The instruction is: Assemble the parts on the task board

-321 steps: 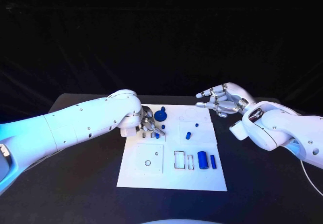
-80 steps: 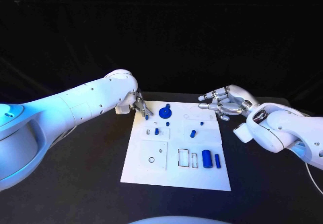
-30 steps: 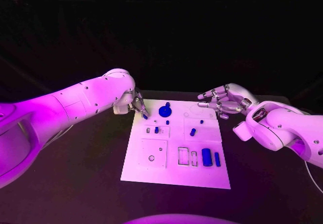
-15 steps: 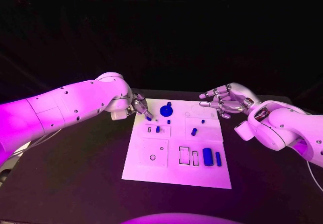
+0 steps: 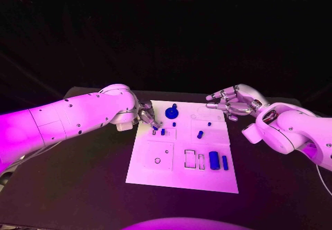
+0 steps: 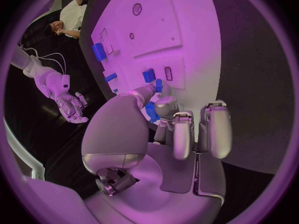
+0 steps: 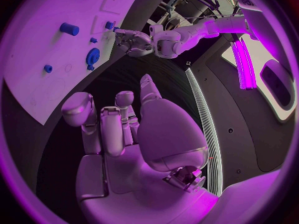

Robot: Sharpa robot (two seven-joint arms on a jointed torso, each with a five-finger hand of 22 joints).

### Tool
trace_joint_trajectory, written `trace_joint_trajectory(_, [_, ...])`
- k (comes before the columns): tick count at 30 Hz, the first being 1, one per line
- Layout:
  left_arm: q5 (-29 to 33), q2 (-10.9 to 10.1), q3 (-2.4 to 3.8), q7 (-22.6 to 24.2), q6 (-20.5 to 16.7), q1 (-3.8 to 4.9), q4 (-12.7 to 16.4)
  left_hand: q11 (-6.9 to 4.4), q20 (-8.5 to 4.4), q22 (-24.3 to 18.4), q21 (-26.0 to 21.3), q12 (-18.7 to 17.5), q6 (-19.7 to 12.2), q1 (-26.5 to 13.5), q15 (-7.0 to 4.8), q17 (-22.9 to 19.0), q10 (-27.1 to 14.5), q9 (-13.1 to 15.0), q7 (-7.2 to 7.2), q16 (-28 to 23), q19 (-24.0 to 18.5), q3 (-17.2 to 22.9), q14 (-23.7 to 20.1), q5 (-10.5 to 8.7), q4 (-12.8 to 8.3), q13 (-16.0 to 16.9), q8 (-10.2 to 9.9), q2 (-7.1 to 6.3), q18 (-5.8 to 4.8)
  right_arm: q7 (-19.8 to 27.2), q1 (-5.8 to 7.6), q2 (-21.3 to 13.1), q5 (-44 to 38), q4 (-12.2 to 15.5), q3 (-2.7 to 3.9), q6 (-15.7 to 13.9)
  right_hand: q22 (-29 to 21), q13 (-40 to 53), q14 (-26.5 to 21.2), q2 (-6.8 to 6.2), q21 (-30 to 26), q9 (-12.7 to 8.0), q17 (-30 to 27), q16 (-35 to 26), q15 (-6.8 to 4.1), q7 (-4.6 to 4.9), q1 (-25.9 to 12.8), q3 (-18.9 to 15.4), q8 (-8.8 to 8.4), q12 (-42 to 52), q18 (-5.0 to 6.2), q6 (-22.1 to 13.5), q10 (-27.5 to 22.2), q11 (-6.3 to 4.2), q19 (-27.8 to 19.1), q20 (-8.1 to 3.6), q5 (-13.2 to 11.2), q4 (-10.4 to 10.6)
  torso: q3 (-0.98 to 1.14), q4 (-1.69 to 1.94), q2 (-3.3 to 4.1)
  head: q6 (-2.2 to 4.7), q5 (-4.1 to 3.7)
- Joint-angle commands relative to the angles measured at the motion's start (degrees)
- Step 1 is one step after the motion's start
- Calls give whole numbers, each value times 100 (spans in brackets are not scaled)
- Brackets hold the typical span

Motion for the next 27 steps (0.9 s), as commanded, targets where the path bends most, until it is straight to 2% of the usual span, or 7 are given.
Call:
trace_joint_trajectory(1, [-212,3,-2,-11,0,-29,19,15,24,871,16,24,25,22,12,1510,43,10,-11,14,262,785,613,35,-757,8,28,18,-17,20,-4,6,-22,4,0,31,-3,-5,225,34,-20,4,46,-18,45,-7,15,-28,20,3,73,-37,-33,-17,-28,-13,39,4,1,5,0,-12,-1])
trace_joint_trajectory(17, [-311,20,-13,-195,243,-87,-9,12,23,871,14,32,36,12,11,1510,54,11,-13,14,263,804,613,38,-762,14,30,8,-17,4,-5,-8,-28,13,0,-2,3,1,227,50,-17,4,52,-14,45,-7,18,-33,22,13,72,-38,-26,-18,-23,-14,51,12,-2,1,2,-12,61])
trace_joint_trajectory(27, [-338,17,-16,-241,360,-113,-17,12,23,871,14,32,40,8,10,1510,57,12,-14,14,263,812,613,39,-763,13,30,6,-17,14,-6,-10,-28,12,0,7,3,1,227,50,-17,4,52,-14,45,-7,18,-33,22,13,72,-38,-26,-18,-23,-14,51,12,0,-1,3,-43,79])
